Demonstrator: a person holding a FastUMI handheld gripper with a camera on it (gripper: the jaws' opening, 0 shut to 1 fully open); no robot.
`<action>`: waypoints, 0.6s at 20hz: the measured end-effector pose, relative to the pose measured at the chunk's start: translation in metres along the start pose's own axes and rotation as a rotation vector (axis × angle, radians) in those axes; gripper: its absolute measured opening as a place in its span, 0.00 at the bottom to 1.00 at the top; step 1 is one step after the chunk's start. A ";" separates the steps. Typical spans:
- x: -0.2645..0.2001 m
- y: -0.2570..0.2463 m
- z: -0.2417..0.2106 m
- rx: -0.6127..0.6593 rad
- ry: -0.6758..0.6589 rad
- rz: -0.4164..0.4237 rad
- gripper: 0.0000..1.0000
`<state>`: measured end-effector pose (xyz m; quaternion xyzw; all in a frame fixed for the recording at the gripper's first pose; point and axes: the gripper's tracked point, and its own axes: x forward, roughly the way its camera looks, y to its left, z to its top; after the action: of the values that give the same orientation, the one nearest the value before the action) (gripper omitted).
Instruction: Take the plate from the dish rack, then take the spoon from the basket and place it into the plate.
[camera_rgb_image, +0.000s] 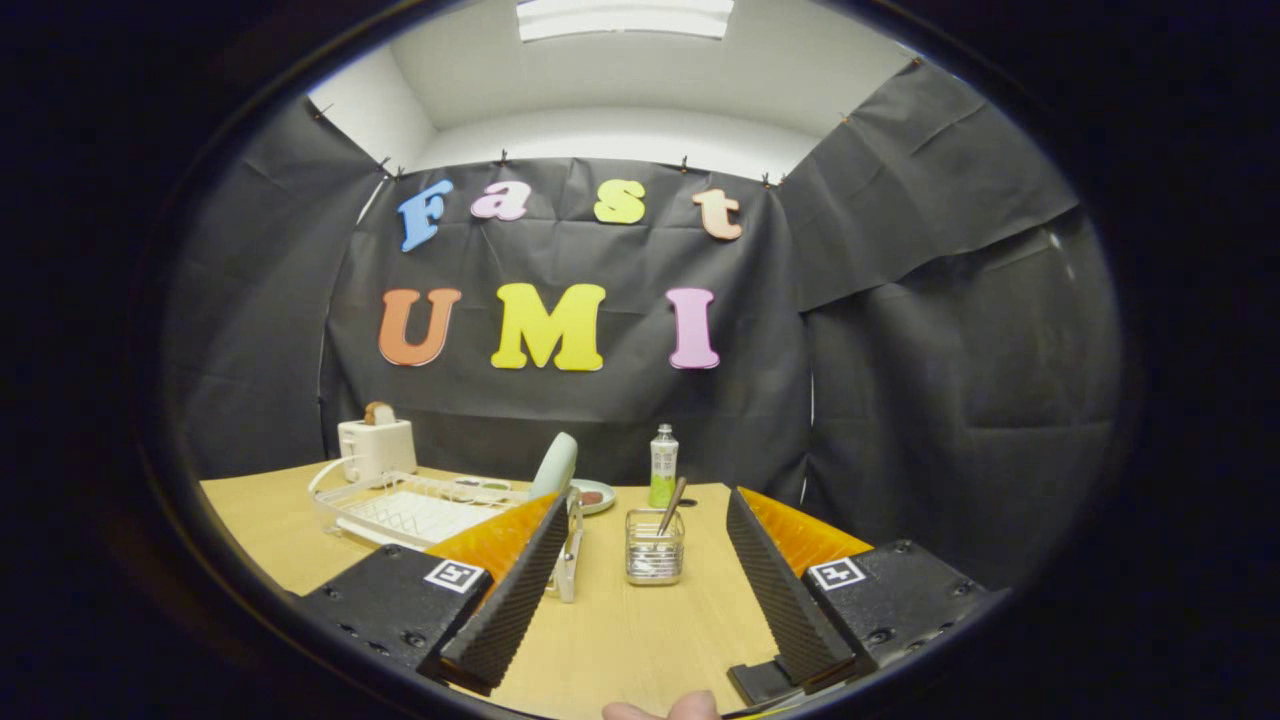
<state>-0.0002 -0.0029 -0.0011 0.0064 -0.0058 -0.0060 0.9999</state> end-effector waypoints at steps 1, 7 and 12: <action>0.000 0.001 0.000 0.002 0.001 0.002 1.00; 0.003 0.003 0.000 -0.003 0.008 0.007 1.00; 0.005 -0.003 -0.002 0.004 0.016 -0.006 1.00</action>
<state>0.0043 -0.0057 -0.0030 0.0086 0.0024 -0.0089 0.9999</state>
